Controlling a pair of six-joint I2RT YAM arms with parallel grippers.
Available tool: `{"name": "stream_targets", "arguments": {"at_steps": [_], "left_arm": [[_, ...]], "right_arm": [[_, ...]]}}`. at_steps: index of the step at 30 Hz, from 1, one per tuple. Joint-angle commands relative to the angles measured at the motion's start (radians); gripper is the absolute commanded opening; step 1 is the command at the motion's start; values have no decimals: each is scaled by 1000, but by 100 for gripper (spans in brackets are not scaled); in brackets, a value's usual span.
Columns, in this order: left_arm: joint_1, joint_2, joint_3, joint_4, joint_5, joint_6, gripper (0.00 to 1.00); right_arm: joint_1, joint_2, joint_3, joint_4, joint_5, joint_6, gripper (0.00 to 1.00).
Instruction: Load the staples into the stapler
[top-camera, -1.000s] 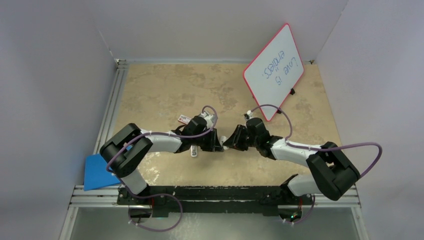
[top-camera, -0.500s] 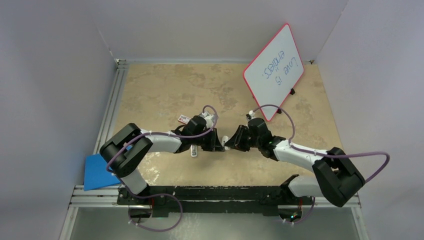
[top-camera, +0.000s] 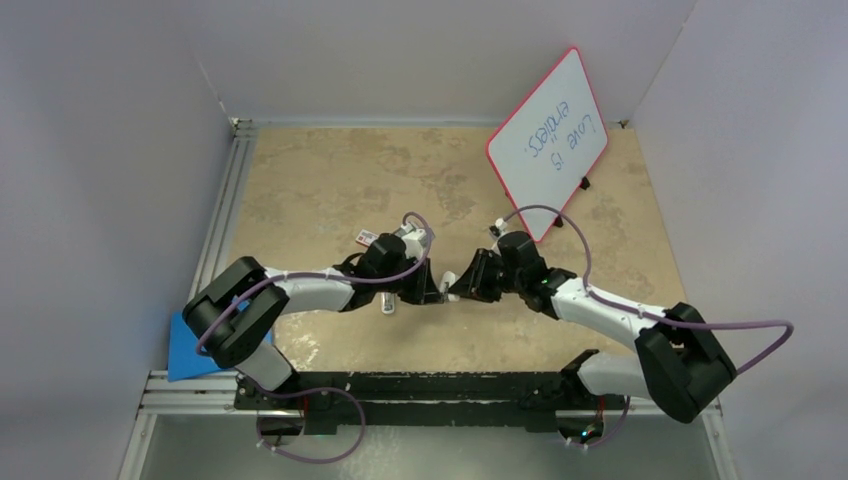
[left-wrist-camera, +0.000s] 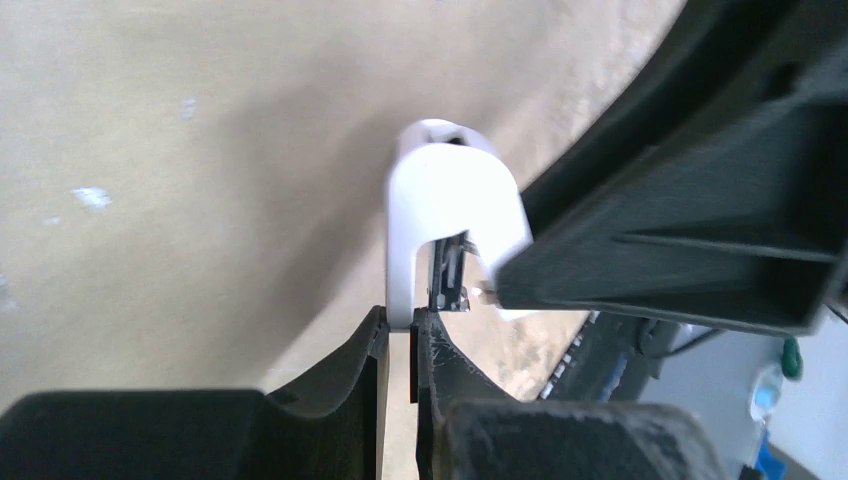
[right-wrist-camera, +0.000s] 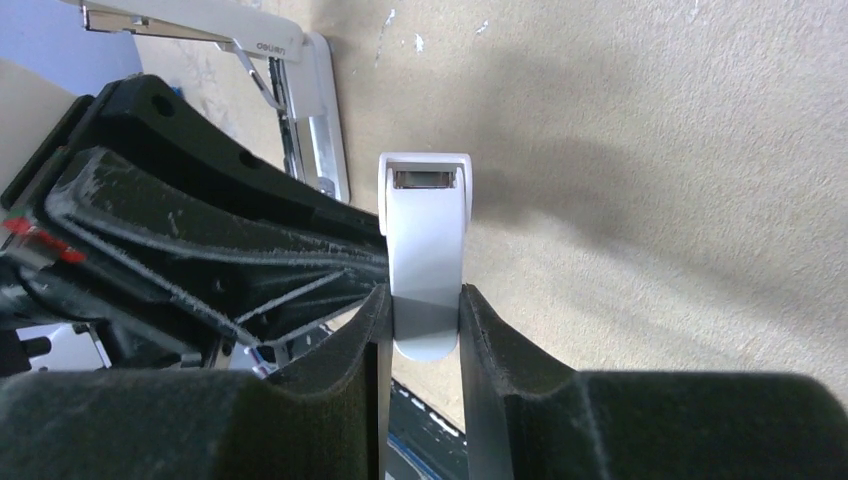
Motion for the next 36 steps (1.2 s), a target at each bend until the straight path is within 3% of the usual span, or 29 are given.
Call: {"name": "stream_targets", "arguments": {"at_steps": [1,5,22,27,30,36], "left_arm": [[15,-38,-24,-107,-129,85,0],[14,-48,-9,-166,-202,97,0],[9,-98,-65,-82,-100,192,0],[6,-110,-23,-90,-38,127,0],[6,-101,34,-111,-1,-4,0],[4,-51,164,-183,-4,-159,0]], "right_arm": [[-23,-23,44,-57,-80,-82,8],[-27,13,76,-98,-115,-157,8],[-98,50,146,-181,-99,-288,16],[-96,59,79,-26,-140,-271,19],[-91,64,11,102,-140,-214,21],[-41,93,-33,258,-67,-137,38]]}}
